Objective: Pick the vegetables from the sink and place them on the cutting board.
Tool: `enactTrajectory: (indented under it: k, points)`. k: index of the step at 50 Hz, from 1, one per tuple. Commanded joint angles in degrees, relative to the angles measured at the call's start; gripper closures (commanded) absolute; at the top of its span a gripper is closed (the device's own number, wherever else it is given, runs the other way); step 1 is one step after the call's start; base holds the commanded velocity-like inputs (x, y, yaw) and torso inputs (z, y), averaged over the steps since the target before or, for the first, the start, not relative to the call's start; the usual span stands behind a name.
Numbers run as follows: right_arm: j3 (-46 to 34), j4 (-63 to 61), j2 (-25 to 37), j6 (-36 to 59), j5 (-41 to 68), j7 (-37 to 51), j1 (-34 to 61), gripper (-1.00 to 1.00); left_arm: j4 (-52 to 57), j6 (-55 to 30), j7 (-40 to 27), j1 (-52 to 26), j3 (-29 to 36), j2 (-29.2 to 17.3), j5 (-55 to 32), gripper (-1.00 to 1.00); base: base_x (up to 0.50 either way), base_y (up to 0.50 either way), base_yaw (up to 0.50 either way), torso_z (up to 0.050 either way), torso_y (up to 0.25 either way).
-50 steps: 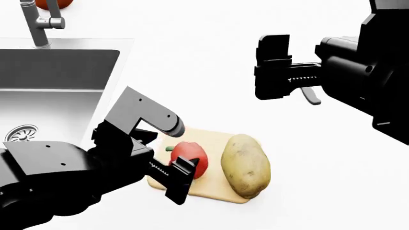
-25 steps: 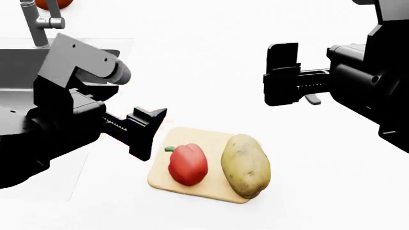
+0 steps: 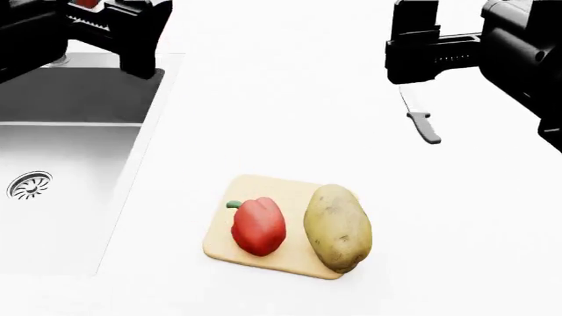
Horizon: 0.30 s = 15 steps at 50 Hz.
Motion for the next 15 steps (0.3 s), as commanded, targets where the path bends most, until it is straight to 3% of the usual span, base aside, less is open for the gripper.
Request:
enactTrajectory:
  k: [1,15]
  points:
    - [-1.96,3.58,-2.49,-0.45,-4.65,-2.42,8.98,-1.0,-7.5,-0.05,2.01,-8.19,0.47,2.1,1.94,-1.0,0.0,0.0,0.0,0.0,0.0]
    - [-3.84,3.13,-2.73,-2.09,-7.34,-5.83,11.53,-1.0,-9.52,-1.96,1.61,-13.99,-0.33,0.73,1.84,-1.0,0.0,0.0,0.0,0.0,0.0]
